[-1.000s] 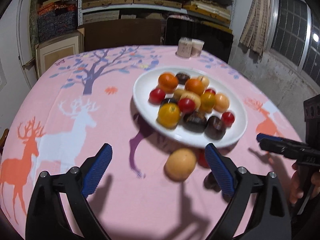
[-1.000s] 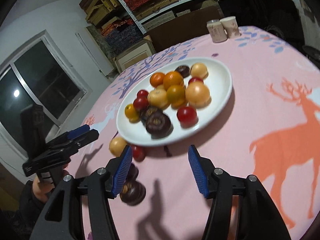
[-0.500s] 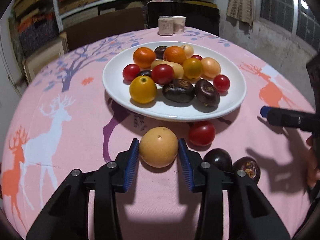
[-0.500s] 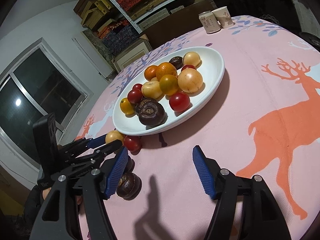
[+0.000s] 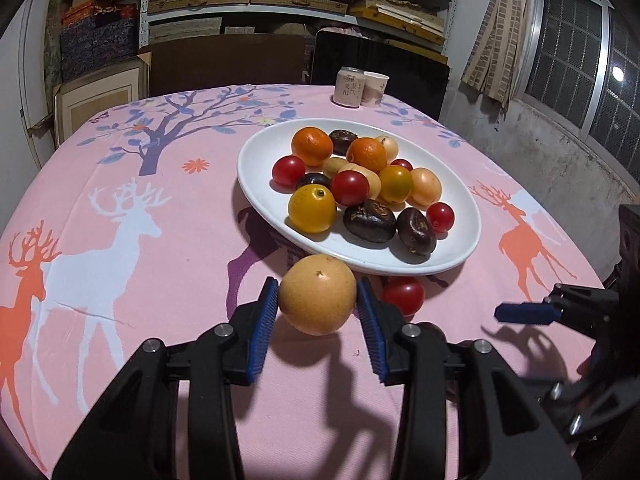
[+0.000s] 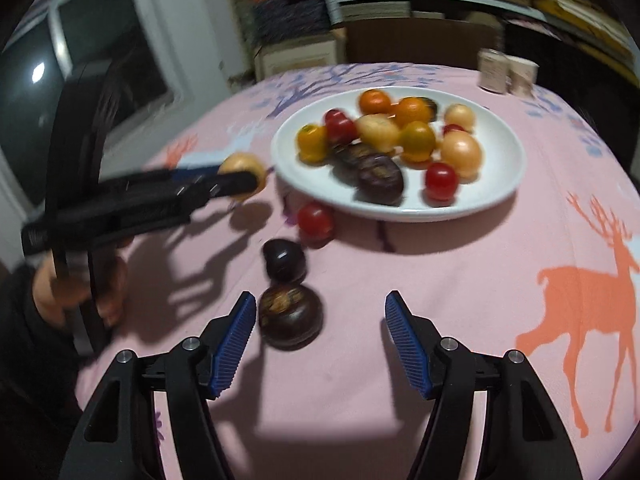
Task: Organize fruits
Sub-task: 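Grasp a pale yellow apple with the left tool while the right tool grasps a dark brown fruit, then carry both fruits onto the white plate and open both tools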
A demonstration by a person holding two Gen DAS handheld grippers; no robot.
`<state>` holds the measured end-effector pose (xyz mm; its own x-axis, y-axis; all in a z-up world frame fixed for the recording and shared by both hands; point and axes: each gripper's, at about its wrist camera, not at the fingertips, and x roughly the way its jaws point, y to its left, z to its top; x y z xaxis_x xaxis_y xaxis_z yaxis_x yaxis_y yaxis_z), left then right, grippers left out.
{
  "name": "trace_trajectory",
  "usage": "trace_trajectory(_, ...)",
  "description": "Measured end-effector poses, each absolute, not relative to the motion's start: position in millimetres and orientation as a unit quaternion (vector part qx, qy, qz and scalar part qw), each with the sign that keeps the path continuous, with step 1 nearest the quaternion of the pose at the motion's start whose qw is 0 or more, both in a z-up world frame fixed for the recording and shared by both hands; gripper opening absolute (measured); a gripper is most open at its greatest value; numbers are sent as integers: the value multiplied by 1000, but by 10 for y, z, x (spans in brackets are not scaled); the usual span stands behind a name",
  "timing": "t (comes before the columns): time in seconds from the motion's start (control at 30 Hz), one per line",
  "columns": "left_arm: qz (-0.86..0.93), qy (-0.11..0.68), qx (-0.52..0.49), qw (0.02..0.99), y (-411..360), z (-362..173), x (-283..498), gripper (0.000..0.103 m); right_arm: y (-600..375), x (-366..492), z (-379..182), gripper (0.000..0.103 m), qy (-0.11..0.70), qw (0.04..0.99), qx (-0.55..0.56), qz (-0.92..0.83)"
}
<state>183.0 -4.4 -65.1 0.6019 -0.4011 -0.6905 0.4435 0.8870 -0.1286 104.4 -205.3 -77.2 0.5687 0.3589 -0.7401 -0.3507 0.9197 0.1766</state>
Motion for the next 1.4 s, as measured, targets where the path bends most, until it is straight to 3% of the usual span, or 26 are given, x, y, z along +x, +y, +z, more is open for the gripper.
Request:
trace_trajectory(0.1,-235,379,22,895,-18,-644,1833,40,-1885,1044,-817,67,425,884,-32,191)
trace_trajectory(0.2,-234,381,20,894,-1,-651,1835,40,-1794,1085,-901,51,445,874,-42,191)
trace_trajectory(0.23,-234,382,20,894,1,-654,1838,40,-1774,1070,-891,41,442,875,-49,190)
trace_trajectory(1.17,-208,383,28,900,35,-626,1698,40,-2377,956,-709,41,404,902,40,149)
trace_trajectory(1.4,-222,369,38,902,-104,-355,1743,40,-2596,1130,-326,41,371,917,45,139)
